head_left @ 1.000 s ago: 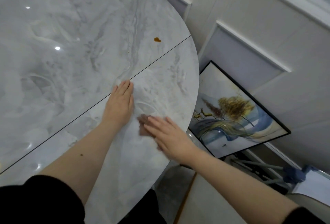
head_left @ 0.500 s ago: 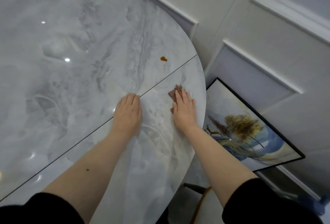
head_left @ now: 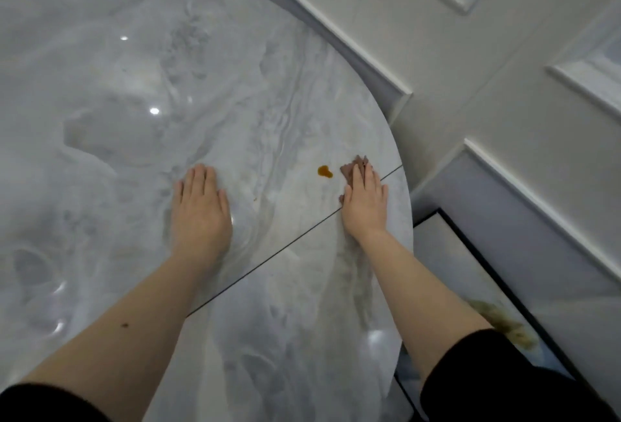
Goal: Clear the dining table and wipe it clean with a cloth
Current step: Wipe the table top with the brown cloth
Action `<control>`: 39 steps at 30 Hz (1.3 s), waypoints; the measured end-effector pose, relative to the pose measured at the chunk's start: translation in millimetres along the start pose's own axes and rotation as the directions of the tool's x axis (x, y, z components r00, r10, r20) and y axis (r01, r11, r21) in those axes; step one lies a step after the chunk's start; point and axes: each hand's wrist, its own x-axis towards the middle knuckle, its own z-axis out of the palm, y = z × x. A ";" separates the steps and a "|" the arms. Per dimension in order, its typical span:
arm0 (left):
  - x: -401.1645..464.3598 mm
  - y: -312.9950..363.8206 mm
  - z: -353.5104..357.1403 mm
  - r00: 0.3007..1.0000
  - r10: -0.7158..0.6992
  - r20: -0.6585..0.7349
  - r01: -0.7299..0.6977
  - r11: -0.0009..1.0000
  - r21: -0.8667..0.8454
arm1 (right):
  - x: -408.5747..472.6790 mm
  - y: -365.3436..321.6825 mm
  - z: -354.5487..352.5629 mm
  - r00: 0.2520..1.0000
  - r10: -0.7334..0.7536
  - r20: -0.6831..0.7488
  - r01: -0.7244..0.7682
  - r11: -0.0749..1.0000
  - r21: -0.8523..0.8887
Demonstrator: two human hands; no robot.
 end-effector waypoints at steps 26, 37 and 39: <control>-44.9 -28.7 -11.8 0.999 0.048 0.008 -0.048 0.999 -0.025 | -39.1 -33.6 9.2 0.711 -0.683 0.168 0.681 0.728 0.079; -43.2 -29.9 -15.4 0.998 0.069 0.011 -0.068 0.995 -0.071 | -73.2 -88.5 22.6 0.657 -0.740 0.145 0.739 0.670 0.073; -44.2 -31.0 -17.5 0.996 0.084 0.017 -0.082 0.992 -0.098 | -98.0 -77.8 23.0 0.615 -0.775 0.145 0.774 0.629 0.074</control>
